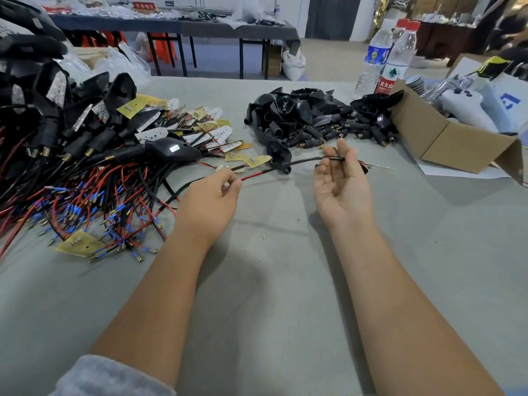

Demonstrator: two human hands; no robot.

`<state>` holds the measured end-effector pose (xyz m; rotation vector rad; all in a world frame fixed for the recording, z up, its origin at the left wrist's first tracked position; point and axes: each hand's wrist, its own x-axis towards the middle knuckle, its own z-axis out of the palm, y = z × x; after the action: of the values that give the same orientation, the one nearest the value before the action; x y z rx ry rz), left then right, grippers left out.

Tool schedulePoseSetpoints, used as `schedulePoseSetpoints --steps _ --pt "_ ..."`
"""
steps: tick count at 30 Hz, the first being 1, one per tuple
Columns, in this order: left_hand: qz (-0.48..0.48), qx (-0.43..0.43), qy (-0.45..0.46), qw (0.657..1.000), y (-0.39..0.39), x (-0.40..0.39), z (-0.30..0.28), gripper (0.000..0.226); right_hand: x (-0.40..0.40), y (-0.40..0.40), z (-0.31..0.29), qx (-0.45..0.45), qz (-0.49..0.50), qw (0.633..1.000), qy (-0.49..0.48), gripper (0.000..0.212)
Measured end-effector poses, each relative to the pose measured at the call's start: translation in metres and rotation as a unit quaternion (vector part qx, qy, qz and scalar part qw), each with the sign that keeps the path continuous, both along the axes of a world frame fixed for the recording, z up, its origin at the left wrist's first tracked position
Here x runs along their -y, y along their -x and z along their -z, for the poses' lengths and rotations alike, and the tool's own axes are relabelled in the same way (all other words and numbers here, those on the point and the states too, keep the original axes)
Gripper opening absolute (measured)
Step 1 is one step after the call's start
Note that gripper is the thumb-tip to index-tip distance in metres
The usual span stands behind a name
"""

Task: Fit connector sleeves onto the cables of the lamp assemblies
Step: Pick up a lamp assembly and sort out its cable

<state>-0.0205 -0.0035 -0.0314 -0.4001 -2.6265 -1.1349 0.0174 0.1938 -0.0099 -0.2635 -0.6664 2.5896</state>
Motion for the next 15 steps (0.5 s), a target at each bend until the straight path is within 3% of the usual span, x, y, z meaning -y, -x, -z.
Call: schedulePoseSetpoints --steps 3,7,9,15 --pt "0.028 -0.004 0.016 0.999 -0.004 0.000 0.000 0.017 0.009 -0.001 0.000 0.012 -0.110 0.985 -0.134 0.020" --pt "0.085 -0.029 0.087 0.992 -0.011 -0.009 -0.001 0.016 0.031 0.001 0.003 0.087 -0.157 0.913 -0.367 0.020" --pt "0.085 -0.030 0.089 0.992 -0.011 -0.008 -0.002 0.015 0.034 0.002 0.005 0.117 -0.128 0.890 -0.421 0.027" --pt "0.067 -0.008 0.094 0.993 -0.012 -0.008 -0.002 0.018 0.007 -0.002 0.002 0.252 0.085 0.839 -0.475 0.039"
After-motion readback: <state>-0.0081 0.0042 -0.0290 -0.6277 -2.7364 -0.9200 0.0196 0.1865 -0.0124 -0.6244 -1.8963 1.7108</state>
